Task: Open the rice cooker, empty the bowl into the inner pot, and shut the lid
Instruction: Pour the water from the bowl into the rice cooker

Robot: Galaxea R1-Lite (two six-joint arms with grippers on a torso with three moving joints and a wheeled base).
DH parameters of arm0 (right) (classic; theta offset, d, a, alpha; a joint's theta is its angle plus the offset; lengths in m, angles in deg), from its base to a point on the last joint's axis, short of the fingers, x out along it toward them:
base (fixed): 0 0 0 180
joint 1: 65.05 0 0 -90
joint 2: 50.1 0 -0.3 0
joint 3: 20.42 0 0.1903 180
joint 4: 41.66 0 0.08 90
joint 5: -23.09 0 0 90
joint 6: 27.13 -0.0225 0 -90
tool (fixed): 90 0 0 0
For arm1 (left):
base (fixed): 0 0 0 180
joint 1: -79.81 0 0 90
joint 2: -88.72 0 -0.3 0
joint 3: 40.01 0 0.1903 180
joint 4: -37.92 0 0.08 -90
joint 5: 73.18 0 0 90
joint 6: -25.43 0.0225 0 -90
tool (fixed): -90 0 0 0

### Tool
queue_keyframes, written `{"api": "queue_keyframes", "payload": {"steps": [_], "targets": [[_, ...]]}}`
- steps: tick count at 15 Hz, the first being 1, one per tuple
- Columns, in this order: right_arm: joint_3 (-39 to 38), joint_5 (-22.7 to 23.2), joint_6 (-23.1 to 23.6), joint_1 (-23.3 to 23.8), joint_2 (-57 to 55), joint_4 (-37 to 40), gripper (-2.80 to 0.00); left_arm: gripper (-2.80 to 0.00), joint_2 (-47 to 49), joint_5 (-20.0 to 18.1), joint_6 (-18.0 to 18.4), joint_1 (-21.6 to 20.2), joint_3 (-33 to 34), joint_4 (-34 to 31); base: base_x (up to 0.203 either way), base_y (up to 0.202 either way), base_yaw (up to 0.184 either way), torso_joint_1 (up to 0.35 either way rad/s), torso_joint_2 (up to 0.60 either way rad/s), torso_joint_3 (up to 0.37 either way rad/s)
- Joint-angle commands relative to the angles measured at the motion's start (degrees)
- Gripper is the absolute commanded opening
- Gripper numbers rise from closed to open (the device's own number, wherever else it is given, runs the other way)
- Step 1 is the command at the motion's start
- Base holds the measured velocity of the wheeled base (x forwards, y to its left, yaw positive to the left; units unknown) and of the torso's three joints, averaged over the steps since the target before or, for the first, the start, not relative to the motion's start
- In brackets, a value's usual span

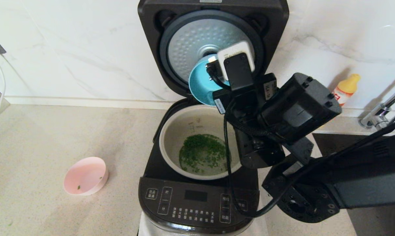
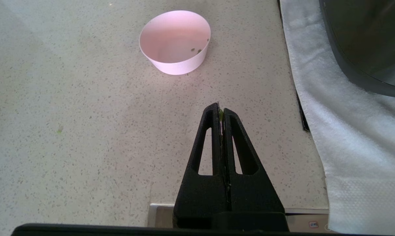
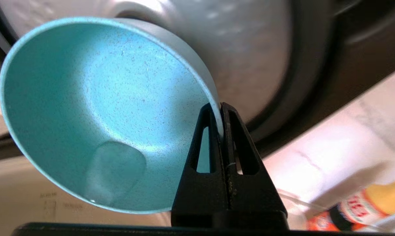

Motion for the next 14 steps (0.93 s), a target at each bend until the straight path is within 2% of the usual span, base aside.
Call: {"api": "queue_keyframes", "payload": {"steps": [1, 7, 14], "targets": [[-1.42, -0.90, 0.05, -0.58, 5.85, 3.62, -2.80, -2.80, 0.07, 0.00, 0.03, -0.02, 0.01, -0.03, 0.000, 0.000, 0.000, 0.000, 0.00, 0.000], [-8.57, -1.44, -0.32, -1.94, 17.55, 15.71, -2.80, -2.80, 0.07, 0.00, 0.03, -0.02, 0.01, -0.03, 0.000, 0.000, 0.000, 0.000, 0.00, 0.000], [-19.53, -2.89, -0.39, -2.25, 33.44, 24.79, -2.80, -2.80, 0.07, 0.00, 0.03, -0.02, 0.01, -0.03, 0.000, 0.000, 0.000, 0.000, 0.00, 0.000]]}}
